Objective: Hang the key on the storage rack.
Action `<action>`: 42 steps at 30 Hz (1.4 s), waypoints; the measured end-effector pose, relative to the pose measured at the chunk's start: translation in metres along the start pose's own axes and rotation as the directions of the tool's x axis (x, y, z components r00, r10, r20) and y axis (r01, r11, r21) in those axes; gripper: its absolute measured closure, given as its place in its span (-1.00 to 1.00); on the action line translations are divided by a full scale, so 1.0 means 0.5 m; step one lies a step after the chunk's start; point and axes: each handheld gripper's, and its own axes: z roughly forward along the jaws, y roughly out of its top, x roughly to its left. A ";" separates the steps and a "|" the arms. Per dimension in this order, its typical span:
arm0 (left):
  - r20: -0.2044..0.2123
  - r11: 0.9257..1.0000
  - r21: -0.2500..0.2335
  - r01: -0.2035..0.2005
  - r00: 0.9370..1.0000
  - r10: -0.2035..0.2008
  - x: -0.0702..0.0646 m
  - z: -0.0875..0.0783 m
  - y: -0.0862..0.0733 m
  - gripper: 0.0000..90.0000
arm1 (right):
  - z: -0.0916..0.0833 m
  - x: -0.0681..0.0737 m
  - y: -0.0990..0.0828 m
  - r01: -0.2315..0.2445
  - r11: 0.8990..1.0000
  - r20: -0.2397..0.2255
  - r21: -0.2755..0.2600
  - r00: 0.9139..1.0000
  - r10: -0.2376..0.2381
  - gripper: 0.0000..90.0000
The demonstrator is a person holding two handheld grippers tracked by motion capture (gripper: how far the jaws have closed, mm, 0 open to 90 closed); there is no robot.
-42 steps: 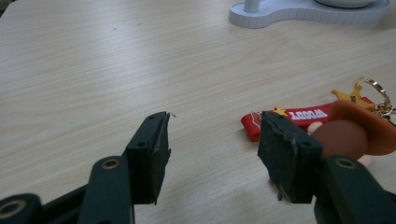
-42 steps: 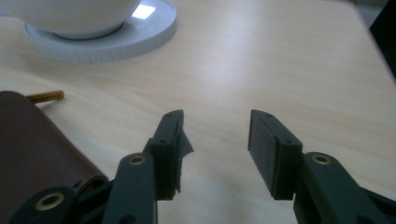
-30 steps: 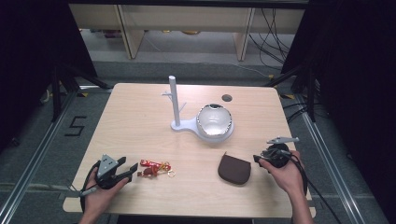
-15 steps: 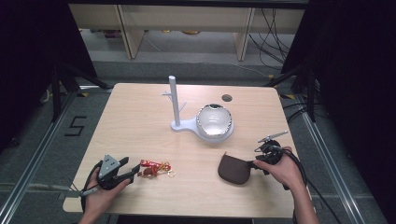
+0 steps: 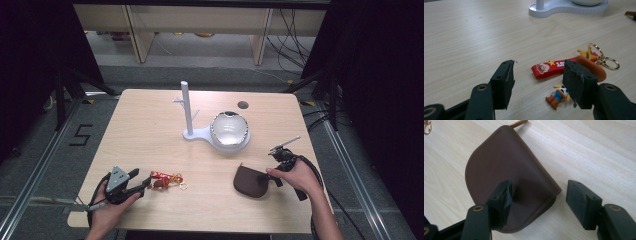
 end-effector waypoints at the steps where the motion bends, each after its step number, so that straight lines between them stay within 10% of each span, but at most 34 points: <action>1: 0.000 1.000 0.000 0.000 1.000 0.000 0.000 0.000 0.000 -0.08 | 0.000 0.000 0.000 0.000 1.000 0.000 0.000 1.000 0.000 -0.16; 4: 0.005 1.000 0.003 0.002 1.000 -0.002 0.001 0.002 -0.002 -0.08 | 0.007 -0.017 0.007 -0.020 0.999 -0.078 0.045 0.997 0.023 -0.21; 19: 0.002 1.000 0.009 0.009 1.000 -0.009 0.004 0.002 -0.005 -0.08 | 0.016 -0.038 0.005 -0.046 0.998 -0.150 0.049 0.987 0.053 0.08; 29: -0.001 1.000 0.016 0.009 1.000 -0.009 0.005 0.003 -0.006 -0.08 | -0.022 -0.005 0.010 -0.044 0.998 -0.070 0.037 0.996 0.047 0.48; 34: 0.000 1.000 0.016 0.011 1.000 -0.011 0.005 0.002 -0.006 -0.08 | -0.057 0.043 0.003 0.052 0.998 0.003 -0.036 0.999 -0.052 0.59; 39: 0.002 1.000 0.012 0.015 1.000 -0.015 0.007 0.002 -0.007 -0.08 | -0.084 0.071 -0.004 0.103 0.989 0.087 -0.109 0.992 -0.094 0.66; 42: 0.003 1.000 0.010 0.019 1.000 -0.019 0.009 0.002 -0.008 -0.08 | -0.098 0.090 -0.014 0.177 0.971 0.184 -0.162 0.972 -0.146 0.68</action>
